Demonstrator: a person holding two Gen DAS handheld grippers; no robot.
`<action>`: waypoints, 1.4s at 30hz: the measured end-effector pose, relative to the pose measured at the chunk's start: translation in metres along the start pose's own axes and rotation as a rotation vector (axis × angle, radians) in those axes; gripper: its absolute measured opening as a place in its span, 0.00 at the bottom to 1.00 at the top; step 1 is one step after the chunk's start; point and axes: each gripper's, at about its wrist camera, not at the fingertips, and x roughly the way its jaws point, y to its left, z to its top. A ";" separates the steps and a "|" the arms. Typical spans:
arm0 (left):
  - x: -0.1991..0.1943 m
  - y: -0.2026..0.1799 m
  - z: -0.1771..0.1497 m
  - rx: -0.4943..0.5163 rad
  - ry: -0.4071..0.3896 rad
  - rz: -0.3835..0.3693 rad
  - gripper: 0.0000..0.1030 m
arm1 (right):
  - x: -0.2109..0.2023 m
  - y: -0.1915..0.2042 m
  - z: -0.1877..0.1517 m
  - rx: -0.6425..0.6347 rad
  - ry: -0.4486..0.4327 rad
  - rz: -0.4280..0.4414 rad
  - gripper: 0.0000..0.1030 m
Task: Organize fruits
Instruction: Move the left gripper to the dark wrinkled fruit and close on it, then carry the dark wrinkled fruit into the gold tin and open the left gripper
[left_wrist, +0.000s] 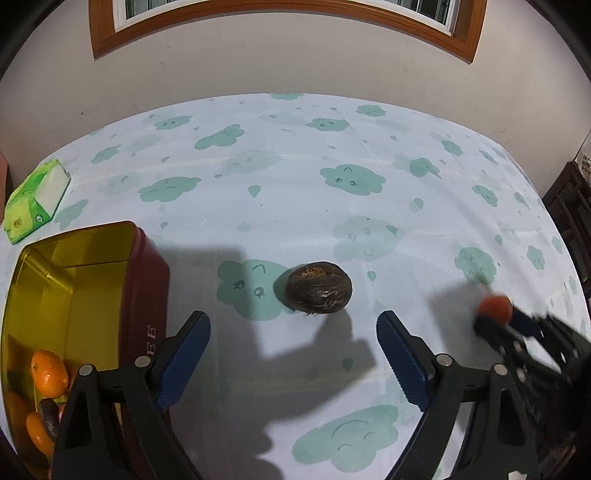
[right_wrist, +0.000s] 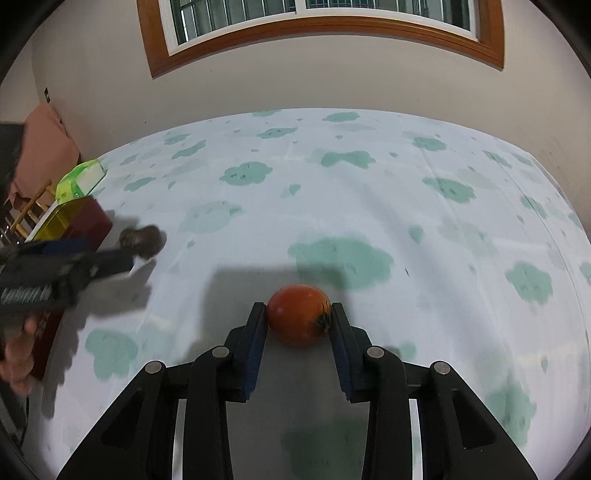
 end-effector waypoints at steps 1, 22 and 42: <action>0.002 0.000 0.001 -0.001 0.004 0.002 0.82 | -0.004 0.000 -0.004 0.006 -0.001 0.002 0.34; 0.022 -0.009 0.007 0.042 0.029 -0.007 0.35 | -0.013 0.001 -0.015 0.006 -0.001 -0.014 0.34; -0.056 -0.009 -0.030 0.045 -0.004 -0.032 0.35 | -0.012 0.015 -0.017 -0.058 0.010 -0.092 0.34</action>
